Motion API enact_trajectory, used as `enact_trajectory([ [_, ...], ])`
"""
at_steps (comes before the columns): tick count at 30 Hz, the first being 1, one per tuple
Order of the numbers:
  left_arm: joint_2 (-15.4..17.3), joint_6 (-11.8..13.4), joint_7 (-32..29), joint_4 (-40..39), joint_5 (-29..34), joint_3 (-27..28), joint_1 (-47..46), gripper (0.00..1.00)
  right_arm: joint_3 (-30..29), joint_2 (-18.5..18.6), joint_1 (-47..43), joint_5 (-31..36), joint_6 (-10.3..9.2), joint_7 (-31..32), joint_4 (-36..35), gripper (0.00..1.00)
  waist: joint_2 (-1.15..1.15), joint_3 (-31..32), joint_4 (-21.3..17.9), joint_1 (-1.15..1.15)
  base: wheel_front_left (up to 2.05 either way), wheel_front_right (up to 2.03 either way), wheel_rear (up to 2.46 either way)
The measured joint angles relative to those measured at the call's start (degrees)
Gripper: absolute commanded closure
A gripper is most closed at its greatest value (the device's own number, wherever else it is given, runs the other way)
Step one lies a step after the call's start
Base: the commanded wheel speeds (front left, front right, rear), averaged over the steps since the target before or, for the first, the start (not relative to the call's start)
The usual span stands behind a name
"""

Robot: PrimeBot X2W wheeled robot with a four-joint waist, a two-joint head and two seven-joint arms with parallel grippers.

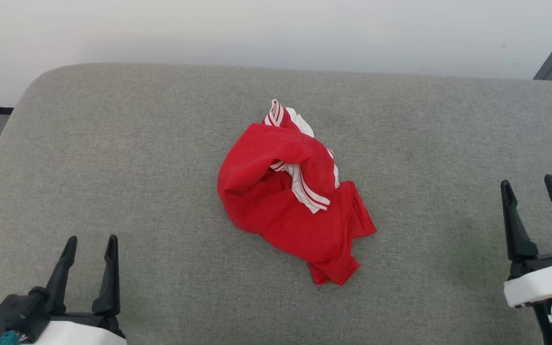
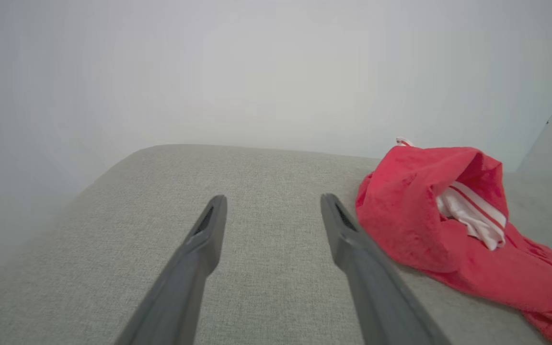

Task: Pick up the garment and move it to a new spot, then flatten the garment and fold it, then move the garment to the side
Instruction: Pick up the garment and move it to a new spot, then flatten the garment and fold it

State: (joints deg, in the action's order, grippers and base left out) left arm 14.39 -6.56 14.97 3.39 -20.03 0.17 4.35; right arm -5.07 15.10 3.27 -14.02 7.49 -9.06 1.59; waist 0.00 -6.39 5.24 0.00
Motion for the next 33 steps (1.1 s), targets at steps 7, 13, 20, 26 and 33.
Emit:
enact_trajectory([
  [7, -1.76, -0.58, 0.00, 0.42, 1.09, 1.43, 0.06, 0.00, 0.25, -0.48, -0.30, 0.08, 0.00, 0.00, 0.31, 0.00, 0.00, 0.27, -0.32, 0.00, 0.00, 0.00, 0.00],
  [13, -2.11, -0.76, 0.00, 0.20, 1.71, 1.14, 0.35, 0.00, 0.78, -0.53, -0.29, 0.08, 0.00, 0.01, 0.58, 0.00, 0.00, 0.60, -0.52, 0.00, 0.00, 0.00, 0.00],
  [20, -2.05, -0.76, 0.00, 0.29, 1.68, 0.48, 0.67, 0.00, 1.55, -0.40, -0.29, 0.08, 0.00, 0.48, 0.69, 0.00, 0.00, 0.58, -0.23, 0.00, 0.00, 0.00, 0.00],
  [26, -3.07, -0.77, 0.00, 0.81, 1.59, -0.13, 0.68, 0.00, 7.16, 2.31, 1.15, 0.11, 0.00, 3.98, 1.19, 0.00, 0.00, -0.06, 0.64, 0.00, 0.00, 0.00, 0.00],
  [33, -4.47, -0.83, 0.00, 1.07, 1.63, -1.78, -0.64, 0.00, 24.06, 12.76, 10.45, -1.65, 0.00, 15.49, 0.70, 0.00, 0.00, -1.89, 2.88, 0.00, 0.00, 0.00, 0.00],
])
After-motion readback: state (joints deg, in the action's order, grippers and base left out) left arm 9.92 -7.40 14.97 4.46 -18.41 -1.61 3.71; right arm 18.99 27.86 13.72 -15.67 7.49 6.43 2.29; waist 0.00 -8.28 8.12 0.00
